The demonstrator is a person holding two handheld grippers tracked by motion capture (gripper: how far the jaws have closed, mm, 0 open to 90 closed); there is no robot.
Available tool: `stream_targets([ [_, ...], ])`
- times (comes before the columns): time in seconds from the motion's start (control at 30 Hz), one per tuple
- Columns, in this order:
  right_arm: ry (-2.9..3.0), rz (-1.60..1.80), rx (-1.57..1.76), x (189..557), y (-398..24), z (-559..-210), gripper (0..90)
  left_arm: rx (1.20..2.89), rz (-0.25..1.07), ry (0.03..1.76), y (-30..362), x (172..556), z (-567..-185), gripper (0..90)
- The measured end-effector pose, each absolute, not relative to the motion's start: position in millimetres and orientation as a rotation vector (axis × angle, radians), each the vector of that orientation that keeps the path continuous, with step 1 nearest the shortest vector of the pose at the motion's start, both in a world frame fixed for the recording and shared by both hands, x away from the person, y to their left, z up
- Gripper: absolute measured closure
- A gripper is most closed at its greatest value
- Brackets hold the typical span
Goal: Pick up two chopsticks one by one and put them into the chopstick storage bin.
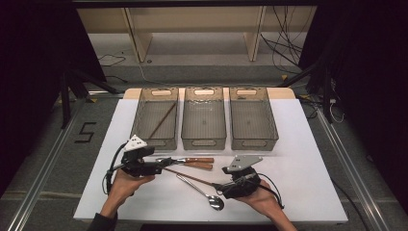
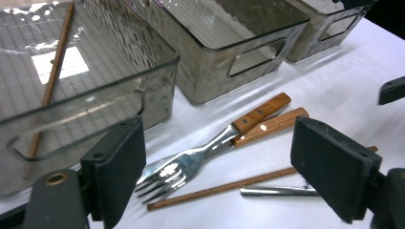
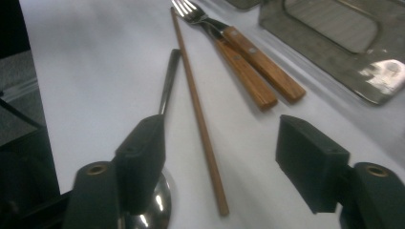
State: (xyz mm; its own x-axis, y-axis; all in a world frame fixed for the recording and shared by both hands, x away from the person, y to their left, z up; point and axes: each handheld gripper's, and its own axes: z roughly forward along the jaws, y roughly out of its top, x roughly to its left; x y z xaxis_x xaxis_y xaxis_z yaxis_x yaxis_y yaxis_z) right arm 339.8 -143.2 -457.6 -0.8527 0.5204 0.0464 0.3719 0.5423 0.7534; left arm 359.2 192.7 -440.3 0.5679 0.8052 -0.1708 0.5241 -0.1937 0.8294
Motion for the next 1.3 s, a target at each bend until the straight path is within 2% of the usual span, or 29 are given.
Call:
stream_targets([
  [0.6,2.826,0.873,0.62,360.5,-95.3,-469.6,63.2,1.818,0.4,1.08,200.3,334.5,-460.5,18.2],
  [1.3,2.878,0.74,0.575,369.7,-80.6,-474.7,79.7,1.806,0.419,1.051,201.2,321.6,-470.4,18.2],
])
